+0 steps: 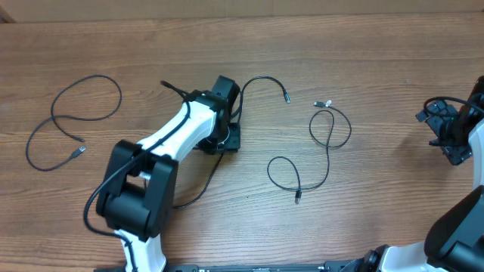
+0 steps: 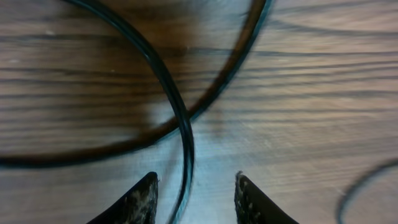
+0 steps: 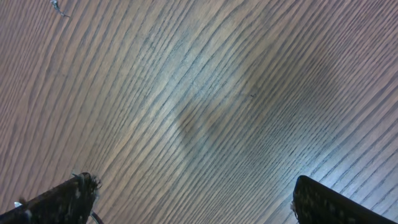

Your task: Untangle cables

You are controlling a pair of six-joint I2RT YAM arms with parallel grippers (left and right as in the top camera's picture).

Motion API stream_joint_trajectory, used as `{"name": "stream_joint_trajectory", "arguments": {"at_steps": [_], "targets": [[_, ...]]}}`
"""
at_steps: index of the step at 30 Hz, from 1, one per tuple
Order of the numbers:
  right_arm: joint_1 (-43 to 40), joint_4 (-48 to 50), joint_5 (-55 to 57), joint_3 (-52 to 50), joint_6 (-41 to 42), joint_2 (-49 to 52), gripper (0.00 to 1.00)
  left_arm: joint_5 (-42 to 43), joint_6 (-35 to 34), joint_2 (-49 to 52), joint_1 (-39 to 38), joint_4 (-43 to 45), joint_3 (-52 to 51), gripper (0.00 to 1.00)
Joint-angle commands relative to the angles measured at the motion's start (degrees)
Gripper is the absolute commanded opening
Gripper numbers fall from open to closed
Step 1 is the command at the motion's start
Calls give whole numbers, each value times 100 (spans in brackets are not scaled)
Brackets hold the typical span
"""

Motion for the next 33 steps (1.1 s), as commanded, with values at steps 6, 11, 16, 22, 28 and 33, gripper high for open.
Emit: {"name": "stream_joint_trajectory", "arguments": {"at_steps": [6,11,16,22,28,33], "targets": [[-13,26,39,-11,-4,-31,100,-83,138,127,7,402,42,25],[-13,26,39,-11,-4,-31,100,-42,608,122,-2,527,326,6],[-13,26,39,-11,-4,-31,100,-37,728,118,-11,402,1480,4],[-13,26,39,-11,-4,-31,100,-52,846,140,-153,990,1849,4],[-13,26,39,-11,-4,-31,100,-164,1012,496,-391,1554,1810,5],[-13,26,39,-11,-4,-31,100,-299,1132,1045,-490,2114,1810,11]]}}
